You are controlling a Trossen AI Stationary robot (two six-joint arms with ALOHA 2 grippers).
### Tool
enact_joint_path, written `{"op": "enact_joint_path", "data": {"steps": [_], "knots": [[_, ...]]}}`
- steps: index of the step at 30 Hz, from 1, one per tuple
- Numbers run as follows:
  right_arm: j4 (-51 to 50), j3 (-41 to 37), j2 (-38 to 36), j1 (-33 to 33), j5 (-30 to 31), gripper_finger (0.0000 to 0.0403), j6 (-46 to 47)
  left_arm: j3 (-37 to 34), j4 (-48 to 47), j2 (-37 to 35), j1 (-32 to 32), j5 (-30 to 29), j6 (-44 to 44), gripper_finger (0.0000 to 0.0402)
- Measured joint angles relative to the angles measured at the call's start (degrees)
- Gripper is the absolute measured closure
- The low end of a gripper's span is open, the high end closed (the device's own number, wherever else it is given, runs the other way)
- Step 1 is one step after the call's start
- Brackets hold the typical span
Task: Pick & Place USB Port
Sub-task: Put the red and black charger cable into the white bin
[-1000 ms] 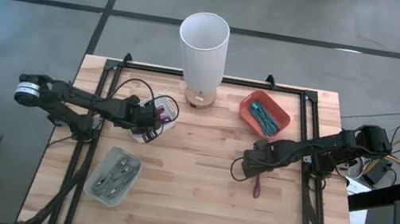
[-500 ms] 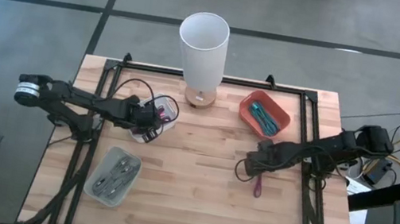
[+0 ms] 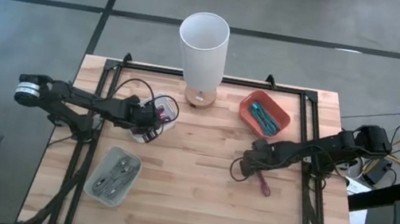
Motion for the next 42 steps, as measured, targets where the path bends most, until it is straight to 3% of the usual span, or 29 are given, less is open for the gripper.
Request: {"op": "enact_joint_path", "data": {"steps": [5, 9, 14, 18, 28, 35, 42], "knots": [[11.7, 1.7, 0.0, 0.0, 1.5, 0.0393, -10.4, 0.0, 2.5, -0.1, -0.1, 1.2, 0.1, 0.0307], [25.4, 2.6, 0.0, 0.0, 6.6, 0.0393, -22.6, 0.5, 6.5, -0.4, -0.1, 4.7, 1.7, 0.0307], [42.2, 2.7, 0.0, -0.2, 12.6, 0.0394, -38.0, 4.7, 7.4, -0.5, -0.3, 5.8, 3.5, 0.0307], [50.8, 2.7, 0.0, -0.2, 16.3, 0.0394, -45.2, 8.2, 10.2, -0.6, -1.4, 6.5, 6.2, 0.0307], [56.2, 2.7, -0.1, -0.5, 17.1, 0.0387, -49.6, 7.5, 37.6, -0.6, -6.1, 24.0, 18.9, 0.0307], [62.3, 2.6, -0.1, -0.5, 17.1, 0.0386, -50.0, 3.8, 49.9, 0.0, -7.4, 24.4, 17.4, 0.0307], [73.7, 2.7, 3.9, -0.8, 21.0, 0.0386, -53.9, 0.1, 66.5, 5.6, -8.0, 24.4, 11.4, 0.0307]]}}
